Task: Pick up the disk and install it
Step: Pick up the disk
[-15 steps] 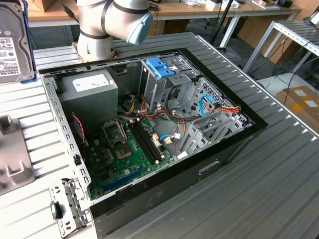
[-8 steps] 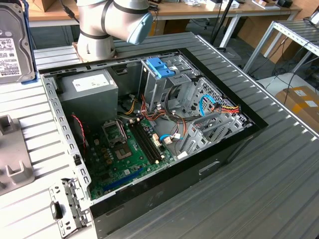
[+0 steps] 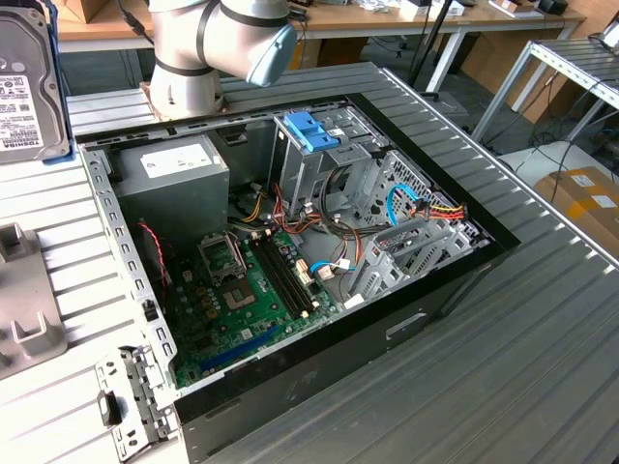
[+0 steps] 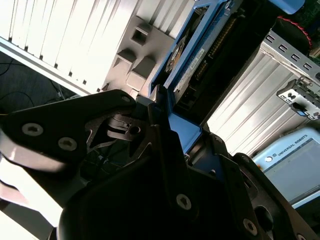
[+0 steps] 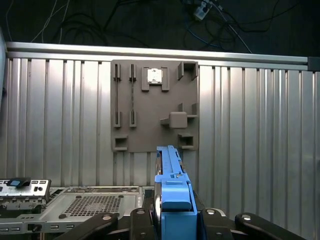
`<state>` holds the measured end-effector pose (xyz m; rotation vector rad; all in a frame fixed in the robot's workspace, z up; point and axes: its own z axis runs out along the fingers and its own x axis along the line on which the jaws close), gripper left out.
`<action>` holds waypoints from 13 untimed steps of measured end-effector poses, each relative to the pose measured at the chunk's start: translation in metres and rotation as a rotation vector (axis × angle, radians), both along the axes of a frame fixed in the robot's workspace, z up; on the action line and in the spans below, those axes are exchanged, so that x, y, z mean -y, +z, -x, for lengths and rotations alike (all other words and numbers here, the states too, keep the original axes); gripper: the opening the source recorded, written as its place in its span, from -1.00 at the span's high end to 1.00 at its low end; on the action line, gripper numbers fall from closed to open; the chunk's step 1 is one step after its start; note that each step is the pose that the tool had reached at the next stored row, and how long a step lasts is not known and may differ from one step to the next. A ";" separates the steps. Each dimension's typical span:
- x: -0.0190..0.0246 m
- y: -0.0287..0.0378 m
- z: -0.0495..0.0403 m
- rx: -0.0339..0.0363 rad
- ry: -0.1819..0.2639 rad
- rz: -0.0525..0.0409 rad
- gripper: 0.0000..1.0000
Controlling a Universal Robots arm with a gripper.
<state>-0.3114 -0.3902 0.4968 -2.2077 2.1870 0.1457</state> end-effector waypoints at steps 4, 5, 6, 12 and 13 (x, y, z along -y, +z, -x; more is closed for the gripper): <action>0.0011 -0.0002 -0.0006 0.0000 0.000 0.0000 0.25; 0.0012 -0.0002 -0.0007 -0.0001 0.000 0.0000 0.25; 0.0015 -0.0003 -0.0008 -0.0001 0.000 0.0001 0.25; 0.0031 -0.0006 -0.0014 0.0000 0.000 0.0000 0.25; 0.0034 -0.0007 -0.0014 -0.0001 0.000 0.0001 0.25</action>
